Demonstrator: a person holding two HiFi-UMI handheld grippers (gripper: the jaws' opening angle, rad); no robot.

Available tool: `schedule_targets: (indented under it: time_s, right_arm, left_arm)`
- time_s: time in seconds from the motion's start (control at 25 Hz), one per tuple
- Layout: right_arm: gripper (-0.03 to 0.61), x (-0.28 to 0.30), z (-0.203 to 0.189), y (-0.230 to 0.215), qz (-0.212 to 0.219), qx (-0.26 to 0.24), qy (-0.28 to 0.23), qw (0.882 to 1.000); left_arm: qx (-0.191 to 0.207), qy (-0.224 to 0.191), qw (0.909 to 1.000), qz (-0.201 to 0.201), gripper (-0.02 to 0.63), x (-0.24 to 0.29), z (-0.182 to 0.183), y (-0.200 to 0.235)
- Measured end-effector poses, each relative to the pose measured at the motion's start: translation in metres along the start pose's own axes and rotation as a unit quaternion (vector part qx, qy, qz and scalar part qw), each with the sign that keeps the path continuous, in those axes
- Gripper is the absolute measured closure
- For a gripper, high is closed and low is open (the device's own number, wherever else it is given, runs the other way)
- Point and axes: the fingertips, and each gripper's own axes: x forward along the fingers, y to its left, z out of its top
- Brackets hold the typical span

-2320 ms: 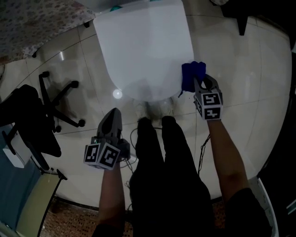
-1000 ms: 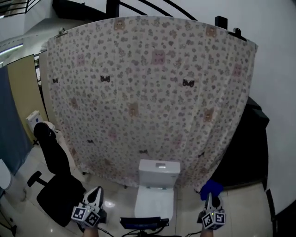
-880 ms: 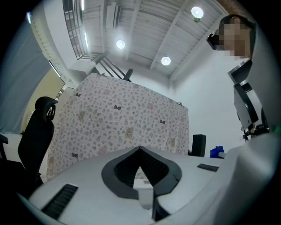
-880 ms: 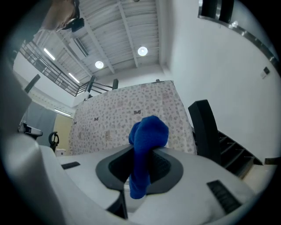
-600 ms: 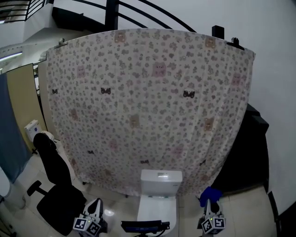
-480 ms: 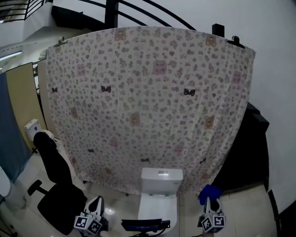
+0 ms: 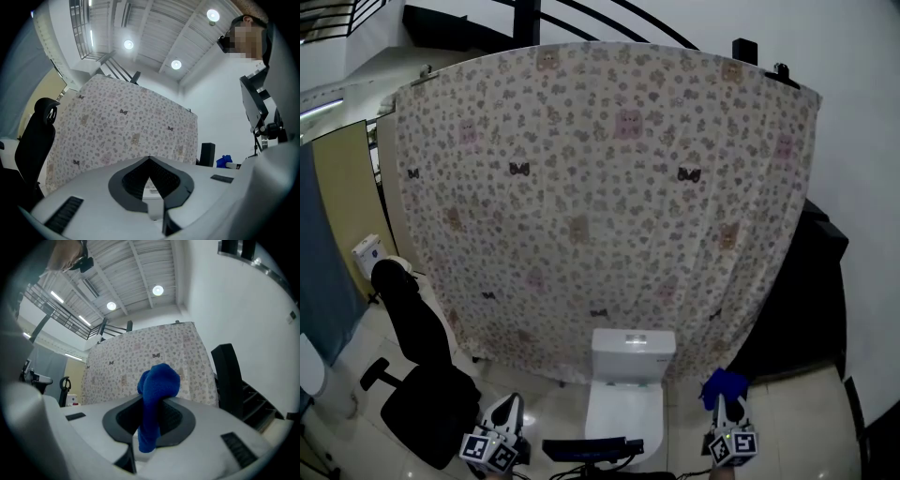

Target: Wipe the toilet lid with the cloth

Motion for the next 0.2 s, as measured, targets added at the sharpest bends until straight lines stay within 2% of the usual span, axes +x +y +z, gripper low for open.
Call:
schedule_targets:
  time_s: [0.2]
  right_arm:
    - [0.515, 0.007, 0.0, 0.019, 0.015, -0.017, 0.009, 1.0]
  left_arm:
    - [-0.007, 0.008, 0.9999, 0.001, 0.614, -0.002, -0.001, 0.0]
